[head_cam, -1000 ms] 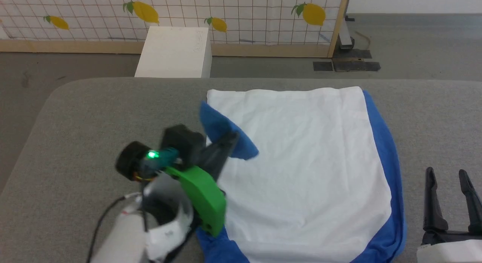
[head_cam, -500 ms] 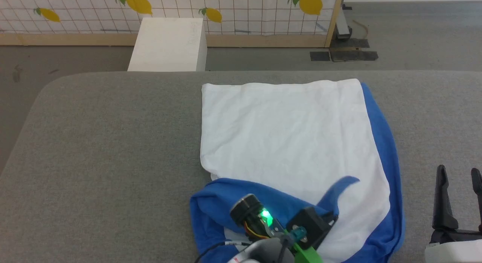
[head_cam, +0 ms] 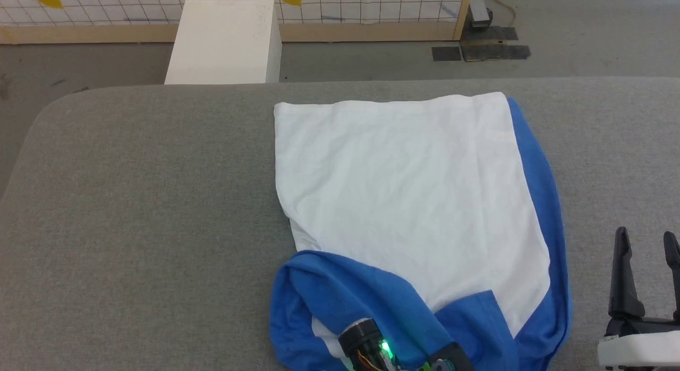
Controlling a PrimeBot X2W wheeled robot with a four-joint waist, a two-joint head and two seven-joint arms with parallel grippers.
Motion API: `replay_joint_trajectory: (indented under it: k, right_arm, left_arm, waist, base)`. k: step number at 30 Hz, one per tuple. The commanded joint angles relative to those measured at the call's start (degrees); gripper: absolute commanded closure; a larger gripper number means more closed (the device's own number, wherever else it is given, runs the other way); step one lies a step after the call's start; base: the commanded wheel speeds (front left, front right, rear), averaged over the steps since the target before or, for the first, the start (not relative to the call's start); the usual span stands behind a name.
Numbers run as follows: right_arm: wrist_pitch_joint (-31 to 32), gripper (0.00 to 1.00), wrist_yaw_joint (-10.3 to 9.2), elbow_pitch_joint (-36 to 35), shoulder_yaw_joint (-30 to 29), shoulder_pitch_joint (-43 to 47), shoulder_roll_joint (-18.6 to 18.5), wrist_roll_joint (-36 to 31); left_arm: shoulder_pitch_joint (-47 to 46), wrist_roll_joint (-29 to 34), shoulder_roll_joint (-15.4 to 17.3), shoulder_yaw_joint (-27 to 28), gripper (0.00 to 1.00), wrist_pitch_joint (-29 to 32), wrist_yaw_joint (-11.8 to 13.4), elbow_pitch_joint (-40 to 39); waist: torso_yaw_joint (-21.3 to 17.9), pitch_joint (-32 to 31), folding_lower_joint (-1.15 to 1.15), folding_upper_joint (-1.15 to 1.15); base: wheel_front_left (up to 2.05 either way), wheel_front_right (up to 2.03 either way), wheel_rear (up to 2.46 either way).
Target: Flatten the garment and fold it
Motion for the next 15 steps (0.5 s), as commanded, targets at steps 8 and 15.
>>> replay_joint_trajectory:
  k: [8, 15]
  right_arm:
    - [-0.69, 0.0, -0.08, 0.86, 0.17, -1.74, 0.04, 0.36]
    - [-0.71, 0.0, -0.08, 1.06, -0.11, -1.23, 0.04, 0.4]
  left_arm:
    - [-2.8, -5.16, -0.11, -0.73, 0.0, -0.43, 2.98, 2.36]
    - [-3.47, -15.07, -0.11, 1.69, 0.0, 2.59, 3.27, -3.06]
  waist:
    - [0.32, 0.04, 0.0, 0.0]
    - [0.86, -0.63, 0.0, 0.0]
  base:
    - [0.0, 0.0, 0.0]
    - [0.0, 0.0, 0.0]
